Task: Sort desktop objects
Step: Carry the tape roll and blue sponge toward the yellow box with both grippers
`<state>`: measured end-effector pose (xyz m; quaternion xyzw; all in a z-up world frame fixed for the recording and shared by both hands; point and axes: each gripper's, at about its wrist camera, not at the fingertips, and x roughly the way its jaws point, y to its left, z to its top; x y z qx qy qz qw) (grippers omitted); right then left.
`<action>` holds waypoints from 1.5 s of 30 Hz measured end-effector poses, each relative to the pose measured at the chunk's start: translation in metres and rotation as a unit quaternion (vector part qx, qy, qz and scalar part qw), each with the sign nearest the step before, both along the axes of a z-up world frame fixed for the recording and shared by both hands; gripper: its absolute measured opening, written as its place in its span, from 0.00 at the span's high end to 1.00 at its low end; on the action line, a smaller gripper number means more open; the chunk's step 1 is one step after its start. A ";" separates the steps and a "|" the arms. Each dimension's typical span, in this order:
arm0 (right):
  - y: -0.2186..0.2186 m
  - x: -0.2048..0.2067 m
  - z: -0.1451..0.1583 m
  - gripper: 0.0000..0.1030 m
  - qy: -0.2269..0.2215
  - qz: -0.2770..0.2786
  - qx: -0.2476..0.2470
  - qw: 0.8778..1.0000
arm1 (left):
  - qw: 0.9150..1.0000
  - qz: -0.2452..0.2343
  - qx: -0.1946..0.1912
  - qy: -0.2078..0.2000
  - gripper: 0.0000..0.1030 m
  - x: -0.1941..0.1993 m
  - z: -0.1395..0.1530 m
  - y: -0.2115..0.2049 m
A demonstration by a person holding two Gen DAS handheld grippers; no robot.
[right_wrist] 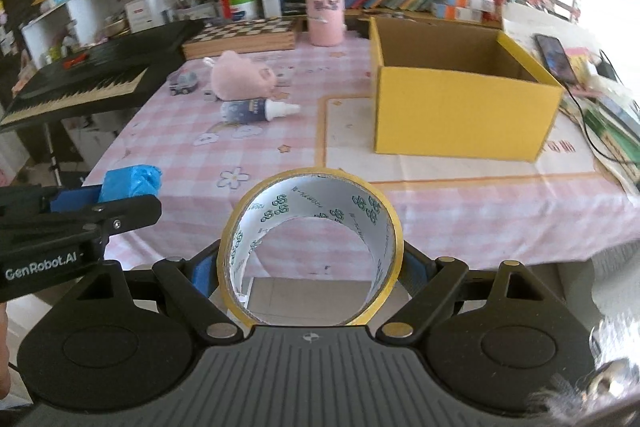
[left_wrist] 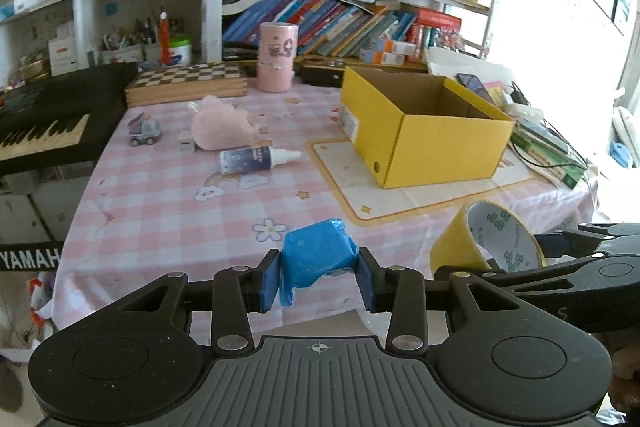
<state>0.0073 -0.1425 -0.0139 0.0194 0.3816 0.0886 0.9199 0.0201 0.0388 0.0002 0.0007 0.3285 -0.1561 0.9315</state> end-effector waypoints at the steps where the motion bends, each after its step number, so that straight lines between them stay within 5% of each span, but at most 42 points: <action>1: -0.002 -0.001 -0.001 0.18 0.001 -0.002 0.000 1.000 | 1.000 -0.002 0.000 0.000 0.63 0.000 0.000 -0.001; 26: -0.073 -0.008 -0.002 0.18 0.008 -0.094 -0.002 0.996 | 0.995 -0.104 0.008 0.004 0.63 0.025 -0.002 -0.077; 45: -0.105 0.000 -0.005 0.18 0.021 -0.126 -0.006 0.992 | 0.991 -0.132 0.003 0.012 0.63 0.040 -0.008 -0.108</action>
